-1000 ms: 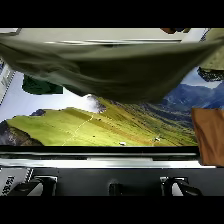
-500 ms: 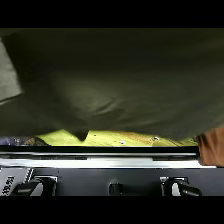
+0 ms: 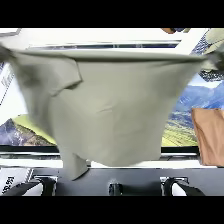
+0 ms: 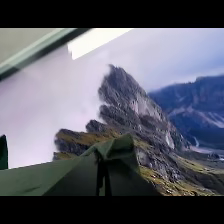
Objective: Fold the clothes and pants, and hang the long-sleeved shirts on hangers.
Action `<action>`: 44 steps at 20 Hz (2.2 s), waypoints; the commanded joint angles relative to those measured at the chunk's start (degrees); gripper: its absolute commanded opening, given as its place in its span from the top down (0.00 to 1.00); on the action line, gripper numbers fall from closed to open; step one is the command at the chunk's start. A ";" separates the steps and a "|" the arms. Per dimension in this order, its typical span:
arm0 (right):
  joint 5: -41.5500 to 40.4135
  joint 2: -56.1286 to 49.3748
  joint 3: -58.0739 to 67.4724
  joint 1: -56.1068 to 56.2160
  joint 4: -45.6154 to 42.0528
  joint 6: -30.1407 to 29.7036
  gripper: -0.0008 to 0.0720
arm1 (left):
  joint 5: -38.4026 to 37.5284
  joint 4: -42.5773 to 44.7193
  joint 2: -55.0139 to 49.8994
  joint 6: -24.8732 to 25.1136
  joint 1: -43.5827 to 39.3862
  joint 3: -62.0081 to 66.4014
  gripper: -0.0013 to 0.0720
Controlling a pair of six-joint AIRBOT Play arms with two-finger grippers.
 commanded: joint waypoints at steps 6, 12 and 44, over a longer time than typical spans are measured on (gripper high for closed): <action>23.08 -31.76 0.07 6.99 -0.35 -4.15 0.95 | 12.70 -11.10 -32.11 9.49 -0.81 -0.48 0.96; 22.32 -33.38 0.04 7.23 -3.43 -4.13 0.95 | 12.28 -11.08 -34.40 12.76 -0.48 -0.42 0.96; -18.51 -30.99 -0.09 7.17 -17.51 -5.29 0.34 | -28.30 -7.80 -29.14 6.51 9.33 2.12 0.35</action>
